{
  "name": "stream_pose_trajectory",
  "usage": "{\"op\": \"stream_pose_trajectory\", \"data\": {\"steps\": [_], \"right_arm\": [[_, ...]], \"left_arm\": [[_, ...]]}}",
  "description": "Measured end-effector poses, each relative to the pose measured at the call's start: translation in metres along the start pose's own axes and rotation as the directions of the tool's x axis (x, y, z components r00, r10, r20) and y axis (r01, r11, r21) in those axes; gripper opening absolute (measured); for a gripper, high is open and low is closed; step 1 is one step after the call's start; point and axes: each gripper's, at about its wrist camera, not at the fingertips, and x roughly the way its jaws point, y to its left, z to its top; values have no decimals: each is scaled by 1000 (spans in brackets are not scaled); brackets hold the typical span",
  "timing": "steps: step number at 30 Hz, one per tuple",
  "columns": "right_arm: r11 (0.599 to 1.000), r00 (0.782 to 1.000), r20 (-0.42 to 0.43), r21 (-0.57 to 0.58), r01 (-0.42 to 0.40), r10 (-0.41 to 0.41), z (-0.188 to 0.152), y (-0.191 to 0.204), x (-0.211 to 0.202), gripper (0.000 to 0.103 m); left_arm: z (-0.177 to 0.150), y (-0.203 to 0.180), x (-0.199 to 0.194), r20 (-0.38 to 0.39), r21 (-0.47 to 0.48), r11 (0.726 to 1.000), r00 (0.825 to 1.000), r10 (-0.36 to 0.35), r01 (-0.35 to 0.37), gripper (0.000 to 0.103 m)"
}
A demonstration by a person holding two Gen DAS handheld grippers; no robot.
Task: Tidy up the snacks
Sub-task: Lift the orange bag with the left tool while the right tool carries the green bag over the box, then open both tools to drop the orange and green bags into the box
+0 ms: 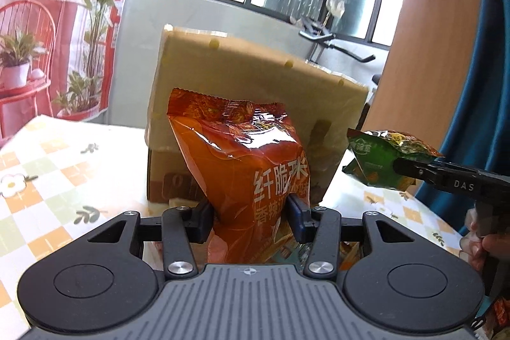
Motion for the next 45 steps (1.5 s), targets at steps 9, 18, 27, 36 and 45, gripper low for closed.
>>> {"op": "stream_pose_trajectory", "data": {"steps": [9,18,27,36,45], "right_arm": [[998,995,88,-50,-38,42,34,16,-20,46],[988,970,209,-114,-101,124,98,35,-12,46],[983,947,264,-37,-180,184,163,30,41,41],[981,962,199,12,-194,188,188,17,111,41],[983,979,115,62,-175,167,203,-2,172,36]], "left_arm": [[30,-4,-19,93,-10,1000,996,-19,20,50],[102,-17,-14,183,42,999,983,-14,7,50],[164,-28,22,208,84,996,978,-10,-8,50],[178,-12,75,109,77,997,994,-5,-3,50],[193,1,118,-5,101,994,999,43,-42,50]]}}
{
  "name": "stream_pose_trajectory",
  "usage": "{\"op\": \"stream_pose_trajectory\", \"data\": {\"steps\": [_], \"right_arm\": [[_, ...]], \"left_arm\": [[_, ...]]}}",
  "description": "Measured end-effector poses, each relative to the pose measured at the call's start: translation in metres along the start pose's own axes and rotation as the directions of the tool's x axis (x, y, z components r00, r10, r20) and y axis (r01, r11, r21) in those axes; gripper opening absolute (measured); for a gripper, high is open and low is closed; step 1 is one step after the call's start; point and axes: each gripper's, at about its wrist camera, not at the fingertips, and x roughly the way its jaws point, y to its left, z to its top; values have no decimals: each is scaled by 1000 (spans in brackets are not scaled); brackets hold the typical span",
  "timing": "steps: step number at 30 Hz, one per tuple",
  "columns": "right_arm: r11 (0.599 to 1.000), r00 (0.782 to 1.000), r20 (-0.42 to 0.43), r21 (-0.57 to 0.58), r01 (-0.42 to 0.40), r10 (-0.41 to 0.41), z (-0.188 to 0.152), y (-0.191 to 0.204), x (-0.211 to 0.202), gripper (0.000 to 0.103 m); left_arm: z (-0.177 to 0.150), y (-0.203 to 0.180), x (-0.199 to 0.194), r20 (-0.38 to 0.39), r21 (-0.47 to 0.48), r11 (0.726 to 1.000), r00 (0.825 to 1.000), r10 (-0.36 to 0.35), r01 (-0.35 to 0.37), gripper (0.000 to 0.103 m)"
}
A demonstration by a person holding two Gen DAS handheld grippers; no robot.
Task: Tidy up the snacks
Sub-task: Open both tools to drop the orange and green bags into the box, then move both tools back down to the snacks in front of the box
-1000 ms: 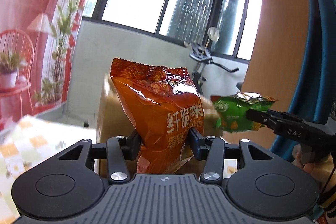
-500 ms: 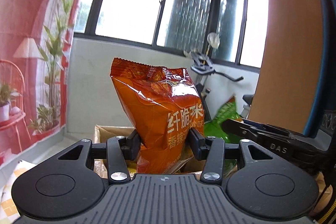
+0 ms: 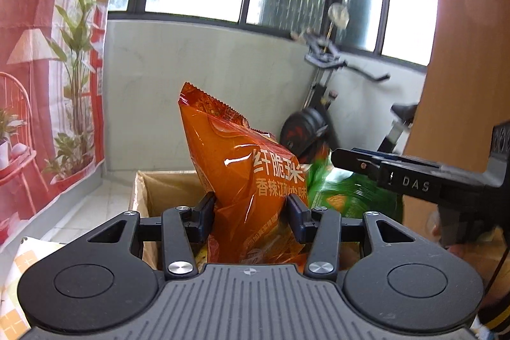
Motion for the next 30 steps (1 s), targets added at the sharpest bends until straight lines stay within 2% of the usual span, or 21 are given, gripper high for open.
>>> {"op": "stream_pose_trajectory", "data": {"steps": [2,3,4,6,14,20,26,30], "right_arm": [[1000,999,-46,13,17,-16,-2,-6,12,38],[999,998,-54,18,27,-26,-3,-8,15,39],[999,998,-54,14,41,-40,-4,-10,14,45],[999,997,-50,-14,53,-53,-6,-9,13,48],[993,995,-84,-116,36,-46,-20,6,-3,48],[994,995,-91,-103,21,-30,-30,14,-27,48],[998,996,-91,-68,9,-16,-48,23,-59,48],[999,995,-96,-31,7,-10,-65,28,-78,48]], "left_arm": [[1,3,8,-30,22,1000,1000,-1,2,50],[0,4,8,-37,26,1000,999,-12,13,53],[-1,6,8,-37,29,999,999,-22,23,56],[-1,8,5,-30,35,999,1000,-9,10,65],[0,5,-7,-30,20,1000,999,13,-13,66],[-7,1,-32,-23,11,1000,999,26,-26,72],[-23,7,-66,-32,7,999,998,53,-52,72],[-39,18,-88,-54,-30,996,995,80,-82,72]]}}
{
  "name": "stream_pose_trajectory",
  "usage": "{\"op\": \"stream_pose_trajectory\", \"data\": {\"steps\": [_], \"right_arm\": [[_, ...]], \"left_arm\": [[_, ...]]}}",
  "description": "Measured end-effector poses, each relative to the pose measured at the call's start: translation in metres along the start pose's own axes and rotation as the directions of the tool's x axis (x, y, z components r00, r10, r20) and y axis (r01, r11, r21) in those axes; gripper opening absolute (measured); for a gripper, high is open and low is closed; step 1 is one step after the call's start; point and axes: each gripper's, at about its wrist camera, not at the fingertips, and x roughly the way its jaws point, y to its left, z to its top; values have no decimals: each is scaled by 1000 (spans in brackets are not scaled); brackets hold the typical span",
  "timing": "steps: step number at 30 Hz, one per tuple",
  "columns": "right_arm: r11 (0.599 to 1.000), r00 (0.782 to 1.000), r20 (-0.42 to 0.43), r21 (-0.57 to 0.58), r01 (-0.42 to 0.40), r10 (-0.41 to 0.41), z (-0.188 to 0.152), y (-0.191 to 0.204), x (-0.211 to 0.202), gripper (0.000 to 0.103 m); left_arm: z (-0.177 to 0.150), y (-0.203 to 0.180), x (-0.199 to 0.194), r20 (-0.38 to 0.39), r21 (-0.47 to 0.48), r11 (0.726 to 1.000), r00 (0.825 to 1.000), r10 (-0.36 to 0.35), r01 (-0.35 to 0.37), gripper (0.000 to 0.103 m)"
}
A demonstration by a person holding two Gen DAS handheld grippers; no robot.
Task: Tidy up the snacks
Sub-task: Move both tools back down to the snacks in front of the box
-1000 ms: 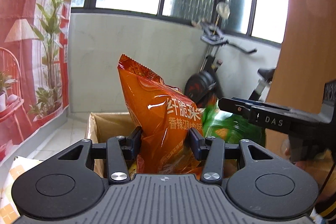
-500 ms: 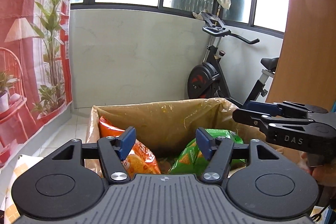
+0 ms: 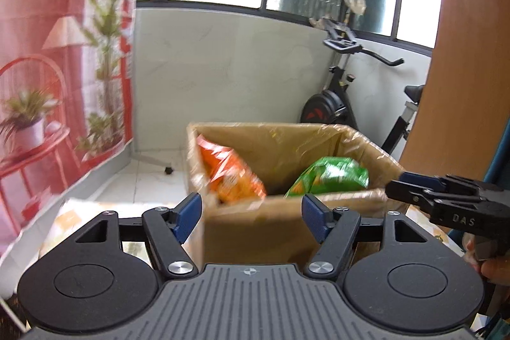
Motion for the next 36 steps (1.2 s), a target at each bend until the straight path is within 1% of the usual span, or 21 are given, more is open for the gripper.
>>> {"op": "stream_pose_trajectory", "data": {"steps": [4,6,7,12,15,19,23,26,29,32,34,36], "right_arm": [[1000,1000,-16,-21,11,-12,-23,9,-16,48],[1000,999,-29,-15,12,-12,-35,12,-22,48],[1000,999,-35,-12,13,-14,-41,15,-25,48],[1000,997,-69,18,19,-18,-74,25,-37,48],[999,996,-86,47,19,-15,-93,31,-44,48],[996,996,-92,84,26,-19,-113,37,-54,48],[995,993,-114,96,40,-29,-133,41,-61,48],[997,988,-146,57,53,-44,-146,47,-62,48],[997,982,-179,33,69,-62,-157,48,-62,48],[995,978,-191,34,92,-84,-168,45,-64,49],[992,974,-198,44,119,-108,-172,40,-64,49],[987,970,-206,63,147,-131,-174,33,-65,49]], "left_arm": [[-22,12,-18,-33,-27,999,999,25,-26,73],[-35,18,-26,-46,-41,998,998,36,-38,81],[-43,23,-30,-53,-55,997,998,42,-45,82],[-77,43,-48,-101,-127,989,993,68,-81,83],[-97,50,-58,-130,-136,983,986,107,-125,83],[-123,62,-73,-170,-169,967,972,165,-193,83],[-143,75,-80,-200,-249,942,963,179,-226,83],[-152,73,-75,-234,-270,935,957,169,-231,83],[-156,60,-65,-258,-263,942,956,139,-208,83],[-158,44,-51,-268,-233,955,956,118,-183,83],[-160,35,-39,-283,-206,960,951,125,-188,83],[-167,30,-28,-303,-206,958,944,132,-200,83]]}}
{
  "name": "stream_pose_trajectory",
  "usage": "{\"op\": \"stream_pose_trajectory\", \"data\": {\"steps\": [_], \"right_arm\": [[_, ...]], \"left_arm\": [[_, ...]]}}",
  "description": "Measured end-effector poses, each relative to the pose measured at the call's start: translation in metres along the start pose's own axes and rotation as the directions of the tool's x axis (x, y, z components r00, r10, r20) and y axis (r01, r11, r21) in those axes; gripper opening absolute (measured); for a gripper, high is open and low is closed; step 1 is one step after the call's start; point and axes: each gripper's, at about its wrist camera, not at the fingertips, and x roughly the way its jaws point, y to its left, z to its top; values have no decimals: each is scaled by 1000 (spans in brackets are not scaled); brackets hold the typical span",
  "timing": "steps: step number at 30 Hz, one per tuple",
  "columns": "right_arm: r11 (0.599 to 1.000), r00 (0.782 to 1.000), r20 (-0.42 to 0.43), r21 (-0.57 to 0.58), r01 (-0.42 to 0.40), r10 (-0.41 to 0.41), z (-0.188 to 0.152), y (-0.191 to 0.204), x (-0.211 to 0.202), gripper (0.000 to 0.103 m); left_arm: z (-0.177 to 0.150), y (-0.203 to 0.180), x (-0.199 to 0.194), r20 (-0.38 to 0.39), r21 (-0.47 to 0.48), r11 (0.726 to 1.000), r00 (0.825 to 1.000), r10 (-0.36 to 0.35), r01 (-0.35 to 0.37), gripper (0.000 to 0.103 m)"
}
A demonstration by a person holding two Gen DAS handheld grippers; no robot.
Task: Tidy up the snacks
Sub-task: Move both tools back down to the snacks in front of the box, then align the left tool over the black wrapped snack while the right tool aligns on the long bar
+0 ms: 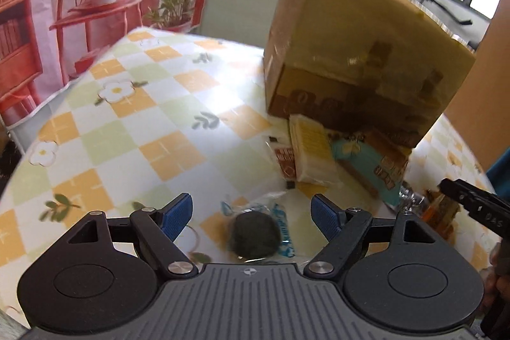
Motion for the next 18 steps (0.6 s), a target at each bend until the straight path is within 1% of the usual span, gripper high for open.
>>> {"op": "stream_pose_trajectory", "data": {"steps": [2,4,7,8,9,10,11,13,16,18], "right_arm": [[1000,1000,-5,26,15,-15,-3,-8,1,49],[999,1000,-14,39,26,-26,-7,-13,1,49],[998,999,-32,45,32,-31,-13,-14,3,50],[999,999,-26,40,36,-35,-15,-13,1,52],[999,999,-27,36,41,-40,-15,-11,1,57],[998,998,-25,35,51,-50,-15,-9,1,66],[997,998,-20,34,67,-66,-15,-8,0,68],[995,995,-3,29,100,-100,-14,-6,-3,69],[988,988,2,44,151,-151,-12,-9,-5,69],[984,987,-7,70,162,-162,-11,-13,-6,69]], "left_arm": [[-8,-2,9,-11,-9,1000,1000,-1,1,83],[-17,-4,15,-18,-9,1000,1000,19,-20,83],[-28,-3,15,-4,-22,999,999,32,-33,83],[-30,-4,15,1,-26,999,1000,29,-28,83],[-30,-5,13,13,-25,999,1000,24,-24,83],[-30,-6,11,27,-19,1000,999,24,-23,83],[-30,-8,10,39,-8,1000,999,25,-25,83],[-31,-12,8,51,11,1000,998,28,-28,83],[-34,-15,12,42,17,1000,999,21,-22,83],[-35,-14,14,32,12,1000,999,21,-21,83]]}}
